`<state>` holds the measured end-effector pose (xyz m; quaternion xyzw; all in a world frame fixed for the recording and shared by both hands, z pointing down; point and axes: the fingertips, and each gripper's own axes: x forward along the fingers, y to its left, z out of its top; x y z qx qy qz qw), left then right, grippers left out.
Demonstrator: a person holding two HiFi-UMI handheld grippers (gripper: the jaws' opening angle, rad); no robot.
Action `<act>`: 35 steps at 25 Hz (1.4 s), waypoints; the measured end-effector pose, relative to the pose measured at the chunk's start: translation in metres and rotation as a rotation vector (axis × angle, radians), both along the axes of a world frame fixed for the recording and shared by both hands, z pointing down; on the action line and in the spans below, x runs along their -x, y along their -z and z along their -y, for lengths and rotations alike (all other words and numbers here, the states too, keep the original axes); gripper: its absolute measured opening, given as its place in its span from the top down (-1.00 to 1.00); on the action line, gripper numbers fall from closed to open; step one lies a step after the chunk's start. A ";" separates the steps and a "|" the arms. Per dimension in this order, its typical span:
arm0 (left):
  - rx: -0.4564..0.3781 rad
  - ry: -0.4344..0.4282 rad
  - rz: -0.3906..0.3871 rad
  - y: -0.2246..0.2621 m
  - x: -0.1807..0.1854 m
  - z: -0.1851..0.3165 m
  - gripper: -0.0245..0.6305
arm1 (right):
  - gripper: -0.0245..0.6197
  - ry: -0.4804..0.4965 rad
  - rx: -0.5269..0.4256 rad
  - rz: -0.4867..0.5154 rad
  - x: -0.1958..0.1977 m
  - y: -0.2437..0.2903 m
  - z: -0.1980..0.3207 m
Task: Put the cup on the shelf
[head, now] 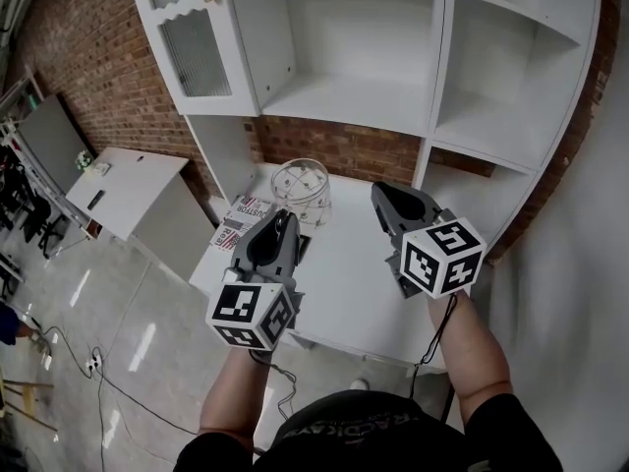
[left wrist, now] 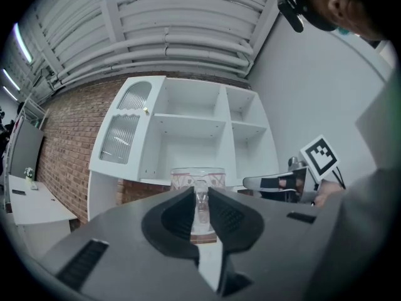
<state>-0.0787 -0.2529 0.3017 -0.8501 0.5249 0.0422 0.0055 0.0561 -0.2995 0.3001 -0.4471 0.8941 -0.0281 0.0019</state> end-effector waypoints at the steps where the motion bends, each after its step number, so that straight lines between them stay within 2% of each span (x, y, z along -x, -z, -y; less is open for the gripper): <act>1: -0.003 0.004 0.000 0.001 -0.003 0.002 0.81 | 0.92 0.003 -0.002 0.001 -0.004 0.001 0.002; 14: -0.041 0.032 -0.007 0.025 -0.037 0.032 0.81 | 0.92 0.052 -0.012 0.018 -0.030 0.014 0.030; 25: -0.066 0.010 -0.012 0.045 -0.034 0.061 0.81 | 0.92 0.049 -0.008 0.021 -0.022 0.016 0.051; 35: -0.117 -0.049 -0.016 0.073 -0.022 0.117 0.81 | 0.92 -0.005 -0.028 0.008 -0.008 0.033 0.097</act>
